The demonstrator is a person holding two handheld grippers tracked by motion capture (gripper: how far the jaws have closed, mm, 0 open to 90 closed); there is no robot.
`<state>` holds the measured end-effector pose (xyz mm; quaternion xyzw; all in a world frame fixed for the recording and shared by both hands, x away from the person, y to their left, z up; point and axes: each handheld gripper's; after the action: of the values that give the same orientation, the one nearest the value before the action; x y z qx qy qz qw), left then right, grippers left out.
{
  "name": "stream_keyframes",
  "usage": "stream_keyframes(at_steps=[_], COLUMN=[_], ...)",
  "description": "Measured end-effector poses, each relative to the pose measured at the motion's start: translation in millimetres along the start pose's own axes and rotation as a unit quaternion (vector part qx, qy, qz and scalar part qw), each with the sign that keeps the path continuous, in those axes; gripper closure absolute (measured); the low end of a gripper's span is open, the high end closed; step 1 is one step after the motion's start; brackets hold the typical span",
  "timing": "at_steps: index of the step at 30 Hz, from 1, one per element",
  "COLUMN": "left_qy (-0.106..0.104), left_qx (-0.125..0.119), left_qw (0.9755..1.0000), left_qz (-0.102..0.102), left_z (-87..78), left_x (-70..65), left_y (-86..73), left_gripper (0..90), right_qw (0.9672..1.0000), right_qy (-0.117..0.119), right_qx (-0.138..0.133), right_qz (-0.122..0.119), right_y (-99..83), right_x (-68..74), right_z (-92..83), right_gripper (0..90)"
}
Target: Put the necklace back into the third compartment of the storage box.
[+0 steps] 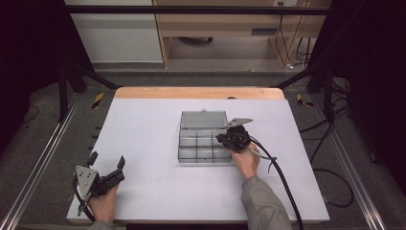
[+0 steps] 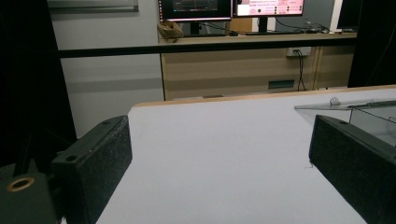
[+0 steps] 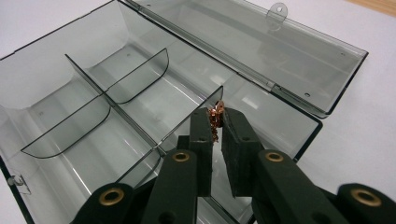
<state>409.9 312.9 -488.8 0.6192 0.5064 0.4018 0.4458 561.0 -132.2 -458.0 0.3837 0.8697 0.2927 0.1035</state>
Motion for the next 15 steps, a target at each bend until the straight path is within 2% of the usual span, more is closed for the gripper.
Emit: stream_keyframes(at_steps=[8, 12, 13, 14, 15], left_qy=[0.0, 0.0, 0.0, 0.0, 0.0], left_qx=[0.0, 0.001, 0.001, 0.001, 0.001], left_qw=[1.0, 1.0, 1.0, 1.0, 1.0], left_qz=[0.0, 0.0, 0.0, 0.0, 0.0], left_z=[0.0, 0.1, 0.1, 0.1, 0.1], left_x=[0.1, 0.1, 0.1, 0.0, 0.0], left_y=[0.0, 0.1, 0.1, 0.1, 0.1], left_gripper=[5.7, 5.7, 5.7, 5.7, 5.7], right_qw=[1.0, 1.0, 1.0, 1.0, 1.0], right_qy=[-0.001, -0.001, -0.001, 0.002, 0.002], right_qx=[0.005, -0.002, -0.002, -0.003, -0.003], right_qz=[0.001, -0.008, -0.008, -0.008, -0.008], right_y=[-0.6, 0.1, 0.1, 0.5, 0.5], right_x=[-0.5, 1.4, 1.4, 2.6, 2.6], right_z=[1.5, -1.6, -1.6, -3.1, -3.1], right_gripper=[78.1, 67.9, 67.9, 59.7, 59.7])
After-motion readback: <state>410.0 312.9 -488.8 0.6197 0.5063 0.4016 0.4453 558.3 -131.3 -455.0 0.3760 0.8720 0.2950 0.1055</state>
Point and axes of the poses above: each handheld gripper's, and its own axes: z roughly forward along the jaws, y roughly out of its top, x roughly to its left, and after that the axes turned 15 degrees about x, right-handed
